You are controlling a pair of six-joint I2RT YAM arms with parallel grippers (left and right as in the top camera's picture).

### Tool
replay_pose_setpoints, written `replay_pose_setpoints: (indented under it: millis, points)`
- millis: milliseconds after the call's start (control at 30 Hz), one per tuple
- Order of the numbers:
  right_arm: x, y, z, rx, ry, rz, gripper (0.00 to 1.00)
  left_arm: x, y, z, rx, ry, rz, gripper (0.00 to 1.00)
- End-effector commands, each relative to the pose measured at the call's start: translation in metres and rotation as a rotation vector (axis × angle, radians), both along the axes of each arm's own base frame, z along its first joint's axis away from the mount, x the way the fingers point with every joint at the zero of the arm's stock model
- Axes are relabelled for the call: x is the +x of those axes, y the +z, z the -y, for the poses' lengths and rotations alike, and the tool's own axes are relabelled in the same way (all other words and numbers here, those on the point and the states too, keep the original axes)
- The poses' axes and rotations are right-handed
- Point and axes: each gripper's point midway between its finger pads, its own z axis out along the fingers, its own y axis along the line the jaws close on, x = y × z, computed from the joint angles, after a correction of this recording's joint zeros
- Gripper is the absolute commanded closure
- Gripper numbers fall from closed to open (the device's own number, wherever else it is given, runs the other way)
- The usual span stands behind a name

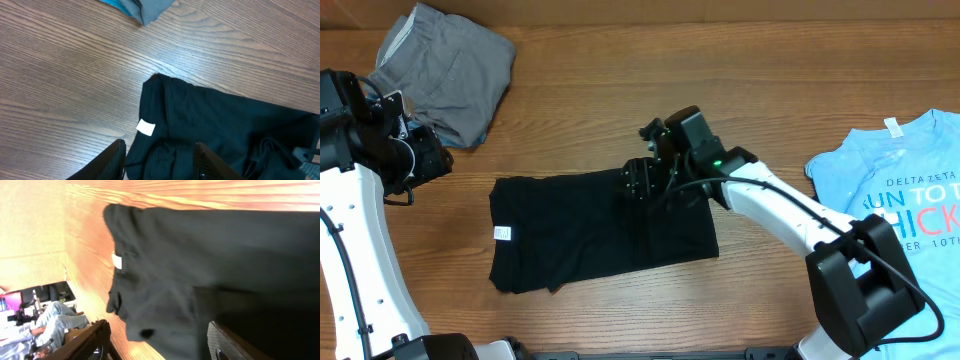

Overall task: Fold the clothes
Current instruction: 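Grasp the strip's right end with the right gripper and lift it, then fold the right end leftward over the strip's middle with the right gripper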

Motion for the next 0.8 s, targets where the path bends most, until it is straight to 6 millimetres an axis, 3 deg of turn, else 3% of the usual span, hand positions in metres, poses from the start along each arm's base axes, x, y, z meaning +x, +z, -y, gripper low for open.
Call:
replay_pose_setpoints:
  millis: [0,167,200,267,367,500,667,767]
  points:
    - [0.018,0.032,0.03,0.024,-0.048,0.062,0.4,0.003,0.008,0.003,0.009,-0.032,0.028,0.52]
    - [0.026,0.037,0.083,-0.033,-0.183,-0.01,0.43,0.003,0.008,0.003,0.009,-0.032,0.029,0.52]
    - [0.025,0.032,0.092,-0.052,-0.207,-0.046,0.47,0.003,0.008,0.003,0.009,-0.032,0.028,0.52]
    - [0.016,0.021,0.106,-0.09,-0.24,-0.126,0.63,0.003,0.008,0.003,0.009,-0.032,0.029,0.52]
    - [0.003,-0.001,0.114,-0.173,-0.291,-0.227,0.79,0.004,0.008,0.003,0.01,-0.032,0.033,0.52]
    - [-0.01,-0.034,0.097,-0.227,-0.36,-0.328,0.9,0.004,0.008,0.003,0.01,-0.032,0.033,0.52]
    - [-0.004,-0.062,0.039,-0.16,-0.368,-0.298,0.92,0.004,0.009,0.003,0.011,-0.032,0.034,0.52]
    - [0.013,-0.062,0.0,-0.058,-0.345,-0.199,0.92,0.005,0.009,0.003,0.011,-0.032,0.035,0.52]
